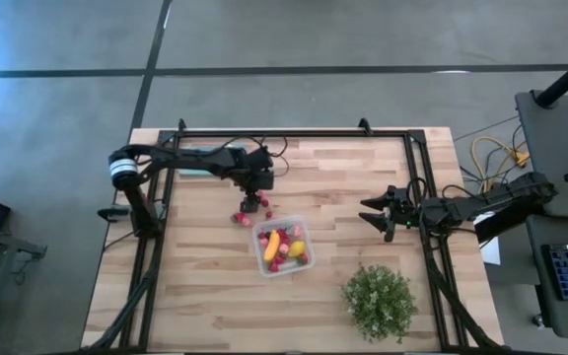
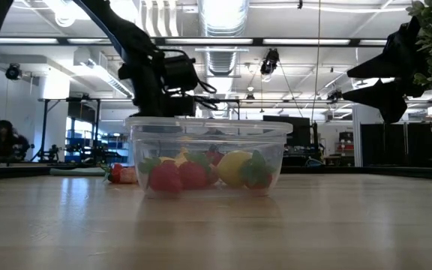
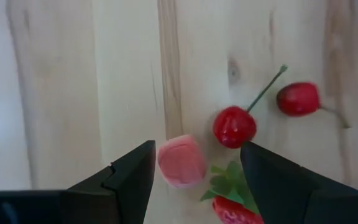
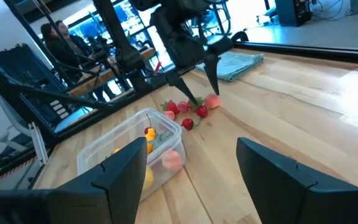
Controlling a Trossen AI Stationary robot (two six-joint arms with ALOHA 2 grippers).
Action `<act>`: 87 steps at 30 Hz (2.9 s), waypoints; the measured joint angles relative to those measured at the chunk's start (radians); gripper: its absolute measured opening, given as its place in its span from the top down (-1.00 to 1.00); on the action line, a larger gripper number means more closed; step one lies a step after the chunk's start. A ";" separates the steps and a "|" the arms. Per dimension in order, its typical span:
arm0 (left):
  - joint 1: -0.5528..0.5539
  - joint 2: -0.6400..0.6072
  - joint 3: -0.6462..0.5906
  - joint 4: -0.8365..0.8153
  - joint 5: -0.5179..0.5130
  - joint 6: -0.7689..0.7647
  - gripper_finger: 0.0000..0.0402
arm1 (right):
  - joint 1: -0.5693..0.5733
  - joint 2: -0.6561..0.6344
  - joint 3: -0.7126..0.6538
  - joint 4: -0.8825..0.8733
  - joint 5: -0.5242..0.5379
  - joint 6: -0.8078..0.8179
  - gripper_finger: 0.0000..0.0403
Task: Pick and placing Produce into tupperware
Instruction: Put the pink peach into the transparent bin, then put the red cherry into the transparent bin
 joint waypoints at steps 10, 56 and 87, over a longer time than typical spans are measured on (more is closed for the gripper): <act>0.001 0.055 -0.001 0.002 -0.035 0.025 -0.08 | 0.000 0.000 0.000 0.000 0.000 0.000 -0.19; -0.411 -0.146 0.062 -0.019 0.092 -0.551 0.27 | 0.000 0.000 0.001 0.000 0.000 0.000 -0.19; -0.099 -0.077 0.055 -0.122 -0.043 -0.871 -0.13 | 0.000 0.000 0.001 0.000 0.000 0.000 -0.19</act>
